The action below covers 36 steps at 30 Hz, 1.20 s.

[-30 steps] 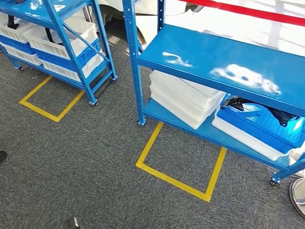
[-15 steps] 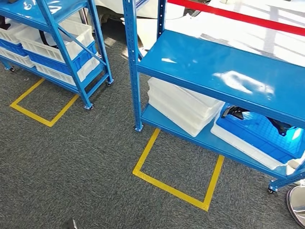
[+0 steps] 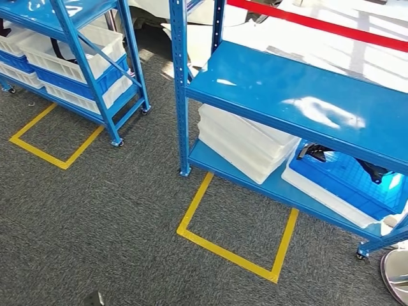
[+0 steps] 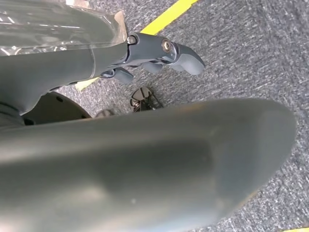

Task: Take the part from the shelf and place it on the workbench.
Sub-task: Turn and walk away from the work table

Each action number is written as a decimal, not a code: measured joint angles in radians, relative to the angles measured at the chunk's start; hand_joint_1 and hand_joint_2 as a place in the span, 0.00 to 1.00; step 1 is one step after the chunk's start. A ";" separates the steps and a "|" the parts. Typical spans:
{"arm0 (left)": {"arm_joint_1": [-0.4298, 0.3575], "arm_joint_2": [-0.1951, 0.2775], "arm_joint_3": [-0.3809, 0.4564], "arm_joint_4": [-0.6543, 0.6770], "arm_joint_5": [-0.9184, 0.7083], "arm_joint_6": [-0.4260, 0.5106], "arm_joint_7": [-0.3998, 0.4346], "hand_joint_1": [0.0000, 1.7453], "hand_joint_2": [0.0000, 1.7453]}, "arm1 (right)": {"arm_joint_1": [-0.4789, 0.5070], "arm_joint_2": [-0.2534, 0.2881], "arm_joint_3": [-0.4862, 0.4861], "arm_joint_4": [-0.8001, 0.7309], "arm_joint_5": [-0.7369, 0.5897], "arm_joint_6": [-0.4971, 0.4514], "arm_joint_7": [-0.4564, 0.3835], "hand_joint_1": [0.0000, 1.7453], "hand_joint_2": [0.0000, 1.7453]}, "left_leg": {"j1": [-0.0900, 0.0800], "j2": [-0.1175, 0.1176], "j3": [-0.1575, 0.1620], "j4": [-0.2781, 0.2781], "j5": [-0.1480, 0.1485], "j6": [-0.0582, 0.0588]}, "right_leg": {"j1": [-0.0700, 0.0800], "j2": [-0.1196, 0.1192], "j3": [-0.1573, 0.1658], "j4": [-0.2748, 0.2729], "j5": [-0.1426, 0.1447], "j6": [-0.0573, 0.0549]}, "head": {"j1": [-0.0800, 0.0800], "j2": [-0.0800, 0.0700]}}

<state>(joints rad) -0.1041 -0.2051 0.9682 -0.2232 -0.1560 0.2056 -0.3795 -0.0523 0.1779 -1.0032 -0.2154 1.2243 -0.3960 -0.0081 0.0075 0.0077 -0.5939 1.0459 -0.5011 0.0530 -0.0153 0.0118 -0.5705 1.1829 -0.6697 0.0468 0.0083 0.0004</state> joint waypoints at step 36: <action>0.002 -0.001 0.000 0.000 0.000 0.004 0.003 0.00 0.00 | 0.001 0.001 -0.004 0.001 0.019 0.015 0.023 0.00 0.00 | 0.011 0.008 0.048 -0.017 -0.024 -0.027 | 0.000 -0.009 -0.046 -0.035 0.119 -0.004 | -0.001 0.000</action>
<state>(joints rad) -0.1022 -0.2062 0.9682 -0.2232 -0.1556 0.2092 -0.3761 -0.0514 0.1793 -1.0075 -0.2146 1.2431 -0.3815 0.0150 0.0189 0.0154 -0.5458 1.0289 -0.5251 0.0256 -0.0152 0.0027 -0.6164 1.1477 -0.5510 0.0428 0.0069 0.0004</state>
